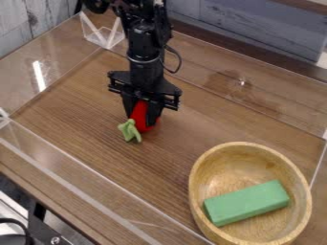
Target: Move the red object to the right side of the table
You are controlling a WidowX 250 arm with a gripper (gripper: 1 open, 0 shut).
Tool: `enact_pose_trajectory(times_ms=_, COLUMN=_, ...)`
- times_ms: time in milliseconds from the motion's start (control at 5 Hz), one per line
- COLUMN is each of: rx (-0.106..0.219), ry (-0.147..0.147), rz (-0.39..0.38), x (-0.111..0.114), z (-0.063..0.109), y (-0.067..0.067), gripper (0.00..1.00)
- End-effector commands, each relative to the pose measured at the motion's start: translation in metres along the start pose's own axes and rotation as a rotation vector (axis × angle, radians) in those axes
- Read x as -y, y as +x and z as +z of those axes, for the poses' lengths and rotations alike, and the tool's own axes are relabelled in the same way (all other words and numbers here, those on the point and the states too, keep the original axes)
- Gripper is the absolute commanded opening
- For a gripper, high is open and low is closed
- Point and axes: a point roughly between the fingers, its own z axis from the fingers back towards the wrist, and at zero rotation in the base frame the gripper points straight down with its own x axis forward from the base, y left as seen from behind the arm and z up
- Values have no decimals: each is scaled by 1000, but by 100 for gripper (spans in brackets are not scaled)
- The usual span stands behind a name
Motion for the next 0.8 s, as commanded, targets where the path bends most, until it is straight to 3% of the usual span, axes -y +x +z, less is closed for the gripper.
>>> enact_pose_trajectory(times_ms=0, rx=22, ry=9, rz=20, x=-7, z=5, y=3, gripper=0)
enact_pose_trajectory(times_ms=600, rx=25, ry=20, rz=53, x=-10, z=3, y=4, gripper=0)
